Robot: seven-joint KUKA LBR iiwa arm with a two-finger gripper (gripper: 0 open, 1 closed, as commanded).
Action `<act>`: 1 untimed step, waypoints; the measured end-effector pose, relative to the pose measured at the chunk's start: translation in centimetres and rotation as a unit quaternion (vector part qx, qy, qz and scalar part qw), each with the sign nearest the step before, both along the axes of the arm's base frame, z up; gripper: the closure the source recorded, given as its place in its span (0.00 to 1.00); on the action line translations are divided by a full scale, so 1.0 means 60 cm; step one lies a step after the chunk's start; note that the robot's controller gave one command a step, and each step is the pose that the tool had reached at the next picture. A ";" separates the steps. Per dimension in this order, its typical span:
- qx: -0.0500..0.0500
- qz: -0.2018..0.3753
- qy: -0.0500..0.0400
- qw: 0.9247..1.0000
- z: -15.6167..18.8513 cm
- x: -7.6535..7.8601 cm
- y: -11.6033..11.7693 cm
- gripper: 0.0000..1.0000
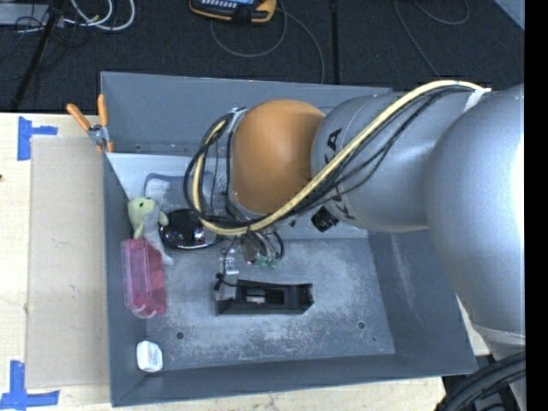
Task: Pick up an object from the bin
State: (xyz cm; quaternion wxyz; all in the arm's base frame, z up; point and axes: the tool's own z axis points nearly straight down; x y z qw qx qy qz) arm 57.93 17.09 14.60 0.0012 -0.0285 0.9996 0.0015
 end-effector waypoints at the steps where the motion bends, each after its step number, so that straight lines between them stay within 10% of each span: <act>1: -0.002 0.090 0.004 0.996 -0.056 -0.017 -0.019 0.00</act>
Offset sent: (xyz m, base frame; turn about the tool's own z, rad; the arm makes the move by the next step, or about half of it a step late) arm -0.0579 -0.0887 -0.0760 0.0888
